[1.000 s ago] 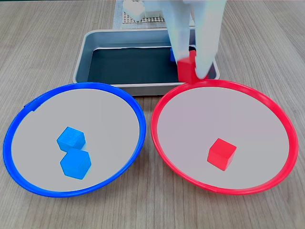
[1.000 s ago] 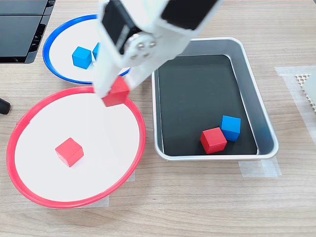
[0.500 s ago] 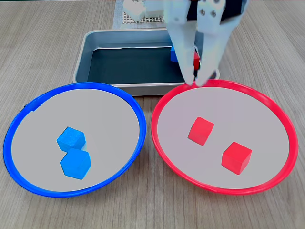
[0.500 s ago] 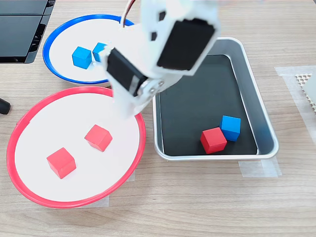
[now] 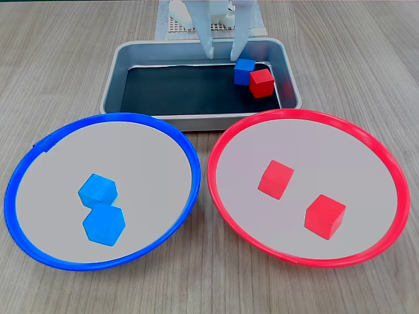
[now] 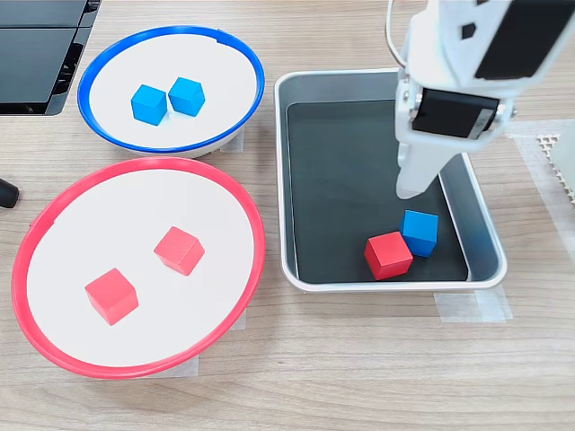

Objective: Move six blocks tray to matching dishes

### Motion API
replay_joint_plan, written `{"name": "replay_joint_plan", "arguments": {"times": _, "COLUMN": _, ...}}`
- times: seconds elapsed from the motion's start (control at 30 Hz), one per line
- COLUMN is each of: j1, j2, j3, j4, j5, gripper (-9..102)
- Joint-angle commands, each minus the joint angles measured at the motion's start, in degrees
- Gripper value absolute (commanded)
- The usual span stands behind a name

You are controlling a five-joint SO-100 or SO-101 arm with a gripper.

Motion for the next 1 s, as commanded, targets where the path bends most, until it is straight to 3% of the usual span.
{"name": "replay_joint_plan", "arguments": {"times": 0.0, "j1": -0.88, "j2": 1.93, "j3": 1.32, "j4": -0.44, "j5": -0.26, "gripper": 13}}
{"name": "replay_joint_plan", "arguments": {"times": 0.37, "j1": -8.17, "j2": 1.23, "j3": 1.32, "j4": -0.44, "j5": 5.54, "gripper": 14}}
{"name": "replay_joint_plan", "arguments": {"times": 0.8, "j1": -8.26, "j2": -1.05, "j3": 7.91, "j4": -10.81, "j5": 3.16, "gripper": 15}}
{"name": "replay_joint_plan", "arguments": {"times": 0.97, "j1": -6.06, "j2": 1.23, "j3": 10.28, "j4": -10.72, "j5": -2.46, "gripper": 0}}
